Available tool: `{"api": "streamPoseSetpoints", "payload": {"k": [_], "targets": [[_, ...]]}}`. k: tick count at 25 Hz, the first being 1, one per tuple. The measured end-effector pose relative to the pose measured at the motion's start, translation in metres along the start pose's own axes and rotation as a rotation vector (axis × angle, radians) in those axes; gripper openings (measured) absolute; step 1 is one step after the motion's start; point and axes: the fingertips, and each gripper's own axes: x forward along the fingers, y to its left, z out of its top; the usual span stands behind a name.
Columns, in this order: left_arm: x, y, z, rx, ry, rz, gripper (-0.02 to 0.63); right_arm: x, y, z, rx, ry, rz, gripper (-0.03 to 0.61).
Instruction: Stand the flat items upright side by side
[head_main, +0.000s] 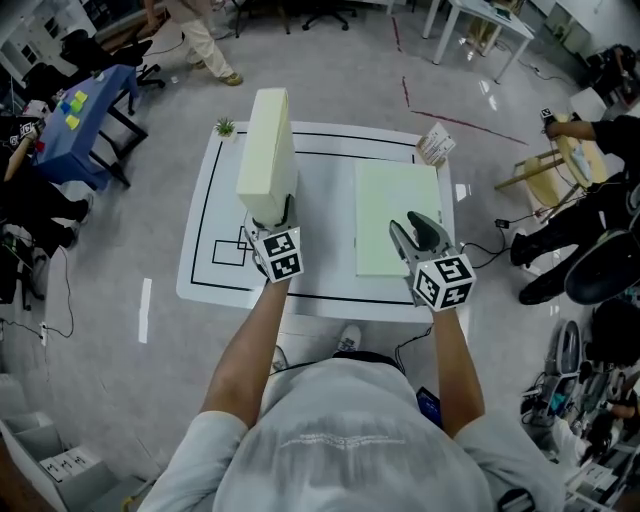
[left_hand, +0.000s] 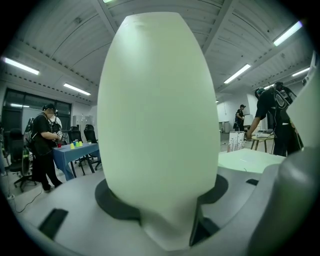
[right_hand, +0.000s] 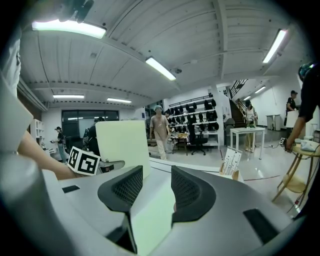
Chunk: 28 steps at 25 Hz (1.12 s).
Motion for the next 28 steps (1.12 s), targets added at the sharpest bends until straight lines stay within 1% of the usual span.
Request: {"api": "streamPoseSetpoints", "payload": {"k": [4, 5, 6, 8, 9, 10, 13, 15, 18, 22, 25, 28], "targets": [[0.005, -0.004, -0.004, -0.014, 0.04, -0.035, 0.314, -0.005, -0.006, -0.001, 0.002, -0.003, -0.004, 0.202], [0.006, -0.003, -0.007, -0.031, 0.056, -0.042, 0.327, -0.007, -0.007, -0.001, 0.003, -0.005, -0.007, 0.202], [0.006, -0.001, -0.01, -0.066, 0.075, -0.048, 0.339, -0.01, -0.009, 0.0, 0.004, -0.007, -0.009, 0.202], [0.002, 0.002, -0.019, -0.182, 0.123, -0.065, 0.359, -0.017, -0.015, 0.0, 0.006, -0.009, -0.014, 0.204], [-0.004, 0.002, -0.023, -0.243, 0.144, -0.075, 0.382, -0.021, -0.019, -0.001, 0.009, -0.009, -0.017, 0.204], [-0.011, 0.002, -0.029, -0.293, 0.16, -0.083, 0.387, -0.025, -0.025, -0.002, 0.013, -0.01, -0.022, 0.207], [-0.037, 0.0, -0.051, -0.404, 0.21, -0.088, 0.392, -0.035, -0.048, -0.007, 0.046, -0.014, -0.042, 0.215], [-0.058, -0.007, -0.074, -0.455, 0.272, -0.09, 0.393, -0.041, -0.063, -0.017, 0.084, -0.01, -0.059, 0.222], [-0.087, -0.029, -0.1, -0.484, 0.353, -0.114, 0.391, -0.047, -0.083, -0.031, 0.123, 0.009, -0.074, 0.236], [-0.11, -0.066, -0.111, -0.49, 0.4, -0.172, 0.391, -0.054, -0.102, -0.049, 0.17, 0.042, -0.073, 0.247], [-0.109, -0.096, -0.099, -0.485, 0.393, -0.24, 0.391, -0.058, -0.117, -0.061, 0.195, 0.062, -0.069, 0.256], [-0.099, -0.128, -0.074, -0.512, 0.355, -0.335, 0.391, -0.06, -0.131, -0.069, 0.227, 0.078, -0.054, 0.263]]}}
